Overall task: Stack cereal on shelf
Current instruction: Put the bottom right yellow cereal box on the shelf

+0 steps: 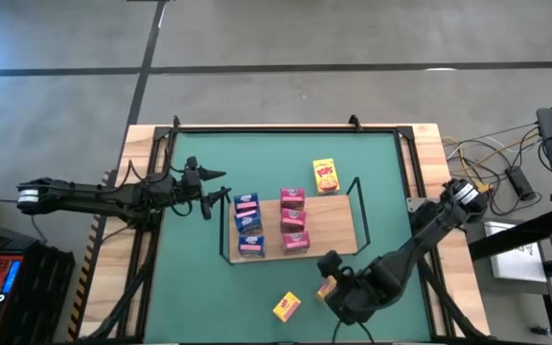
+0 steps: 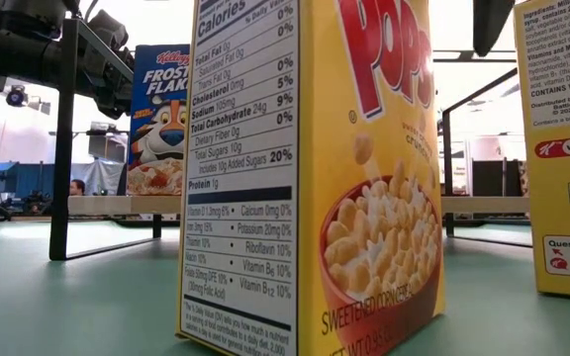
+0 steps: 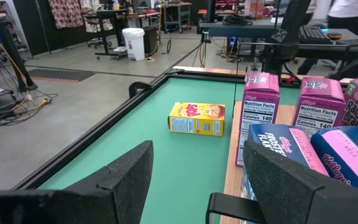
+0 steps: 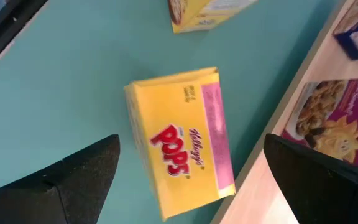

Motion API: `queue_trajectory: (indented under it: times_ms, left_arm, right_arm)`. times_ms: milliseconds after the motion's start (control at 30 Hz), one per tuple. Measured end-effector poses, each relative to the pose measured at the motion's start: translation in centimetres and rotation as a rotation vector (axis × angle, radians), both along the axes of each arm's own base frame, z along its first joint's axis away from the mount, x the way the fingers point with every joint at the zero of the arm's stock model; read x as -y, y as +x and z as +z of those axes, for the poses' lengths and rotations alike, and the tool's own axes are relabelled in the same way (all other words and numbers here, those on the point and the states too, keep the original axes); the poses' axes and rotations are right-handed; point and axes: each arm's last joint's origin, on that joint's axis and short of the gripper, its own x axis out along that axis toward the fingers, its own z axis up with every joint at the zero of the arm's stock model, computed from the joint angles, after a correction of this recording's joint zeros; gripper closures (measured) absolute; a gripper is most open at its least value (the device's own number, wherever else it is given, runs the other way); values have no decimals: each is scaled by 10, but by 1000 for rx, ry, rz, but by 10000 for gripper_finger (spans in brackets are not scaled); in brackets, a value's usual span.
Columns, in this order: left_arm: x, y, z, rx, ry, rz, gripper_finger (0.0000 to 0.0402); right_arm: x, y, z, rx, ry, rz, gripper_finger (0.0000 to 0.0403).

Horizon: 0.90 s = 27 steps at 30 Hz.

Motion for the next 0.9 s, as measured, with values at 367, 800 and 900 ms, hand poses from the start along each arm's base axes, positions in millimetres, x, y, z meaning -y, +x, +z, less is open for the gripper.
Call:
queue_trajectory:
  times_ms: [367,800,900]
  left_arm:
    - [0,0,0,0,0,0,168]
    - [0,0,0,0,0,0,168]
    - [0,0,0,0,0,0,168]
  right_arm:
    - [14,15,-21,-94,-34,6,17]
    - [13,16,-30,-122,-63,68,86]
    - [12,16,-30,-121,-63,71,112]
